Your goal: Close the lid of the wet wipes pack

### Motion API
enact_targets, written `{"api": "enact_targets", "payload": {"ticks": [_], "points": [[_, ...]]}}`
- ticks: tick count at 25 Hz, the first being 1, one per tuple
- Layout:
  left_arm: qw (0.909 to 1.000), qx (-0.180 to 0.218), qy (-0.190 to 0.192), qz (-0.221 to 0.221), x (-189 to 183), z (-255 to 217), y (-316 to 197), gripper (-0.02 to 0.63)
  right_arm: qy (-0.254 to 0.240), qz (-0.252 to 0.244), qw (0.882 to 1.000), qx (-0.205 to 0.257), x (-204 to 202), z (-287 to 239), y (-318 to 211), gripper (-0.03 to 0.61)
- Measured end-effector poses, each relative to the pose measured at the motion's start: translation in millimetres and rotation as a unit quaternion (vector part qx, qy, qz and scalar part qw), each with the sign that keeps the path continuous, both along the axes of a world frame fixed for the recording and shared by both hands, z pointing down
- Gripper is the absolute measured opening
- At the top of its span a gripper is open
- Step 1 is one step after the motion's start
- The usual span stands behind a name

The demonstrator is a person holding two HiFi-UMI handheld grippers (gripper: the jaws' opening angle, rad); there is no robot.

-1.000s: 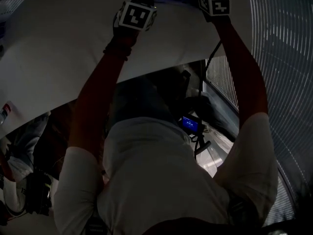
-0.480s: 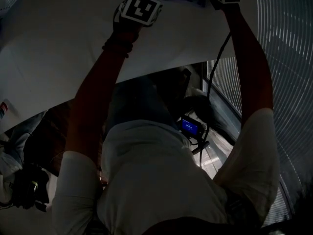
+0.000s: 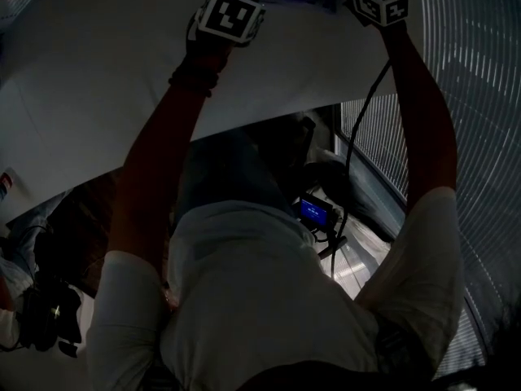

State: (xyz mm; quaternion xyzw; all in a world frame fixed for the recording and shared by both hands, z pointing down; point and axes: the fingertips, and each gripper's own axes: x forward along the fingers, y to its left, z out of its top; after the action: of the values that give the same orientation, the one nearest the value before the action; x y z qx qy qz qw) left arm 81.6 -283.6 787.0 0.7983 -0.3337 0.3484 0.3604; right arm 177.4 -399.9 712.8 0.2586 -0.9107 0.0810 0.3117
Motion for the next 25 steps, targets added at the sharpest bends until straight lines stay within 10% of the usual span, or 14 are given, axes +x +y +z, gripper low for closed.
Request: {"api": "enact_targets", "payload": {"ticks": [25], "points": [[1.0,0.001,0.002,0.005,8,0,-2,0.002,0.143,-0.081,0.986,-0.005,-31,40,77,0.002]]}}
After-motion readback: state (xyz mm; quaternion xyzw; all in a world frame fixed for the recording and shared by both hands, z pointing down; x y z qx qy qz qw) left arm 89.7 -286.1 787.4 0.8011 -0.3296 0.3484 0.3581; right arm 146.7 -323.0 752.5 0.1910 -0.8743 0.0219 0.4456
